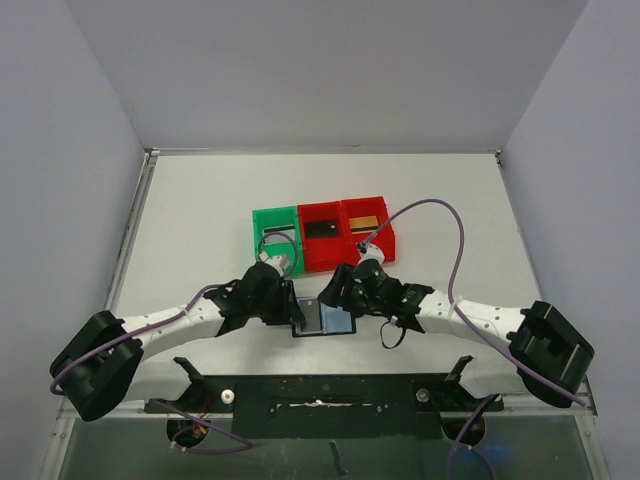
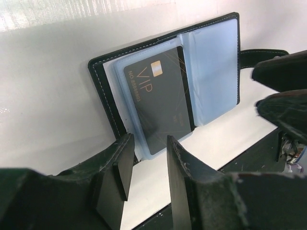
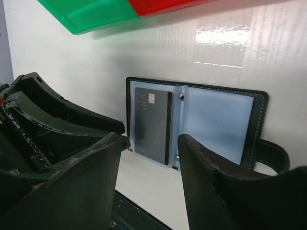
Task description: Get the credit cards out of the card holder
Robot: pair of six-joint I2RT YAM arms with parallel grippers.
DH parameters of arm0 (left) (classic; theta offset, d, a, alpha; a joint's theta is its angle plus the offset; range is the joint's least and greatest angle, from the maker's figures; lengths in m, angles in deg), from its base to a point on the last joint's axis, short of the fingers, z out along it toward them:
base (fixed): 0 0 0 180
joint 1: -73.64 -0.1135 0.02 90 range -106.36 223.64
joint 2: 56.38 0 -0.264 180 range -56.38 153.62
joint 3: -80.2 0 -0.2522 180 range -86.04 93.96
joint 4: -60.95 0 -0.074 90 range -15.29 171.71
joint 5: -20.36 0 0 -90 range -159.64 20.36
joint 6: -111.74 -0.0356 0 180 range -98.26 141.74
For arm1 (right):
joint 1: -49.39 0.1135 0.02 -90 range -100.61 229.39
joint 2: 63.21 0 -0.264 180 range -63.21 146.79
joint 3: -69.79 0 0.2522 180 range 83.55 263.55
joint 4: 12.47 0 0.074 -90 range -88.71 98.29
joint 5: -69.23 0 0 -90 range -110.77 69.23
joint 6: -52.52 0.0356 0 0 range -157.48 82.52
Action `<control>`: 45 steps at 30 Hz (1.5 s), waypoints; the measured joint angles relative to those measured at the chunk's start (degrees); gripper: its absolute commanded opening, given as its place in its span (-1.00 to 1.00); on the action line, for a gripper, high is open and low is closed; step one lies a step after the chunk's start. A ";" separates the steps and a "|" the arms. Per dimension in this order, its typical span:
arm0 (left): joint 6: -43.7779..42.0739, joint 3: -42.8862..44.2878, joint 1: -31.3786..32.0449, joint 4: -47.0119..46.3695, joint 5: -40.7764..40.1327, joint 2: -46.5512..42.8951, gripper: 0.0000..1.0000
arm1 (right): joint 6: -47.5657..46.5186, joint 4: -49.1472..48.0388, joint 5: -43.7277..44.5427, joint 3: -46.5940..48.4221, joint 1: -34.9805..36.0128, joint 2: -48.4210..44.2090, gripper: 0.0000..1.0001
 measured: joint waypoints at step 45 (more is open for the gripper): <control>1.57 3.54 0.00 0.59 0.04 3.43 -0.36 | 6.40 -21.14 -16.31 -6.19 -4.68 15.28 -0.57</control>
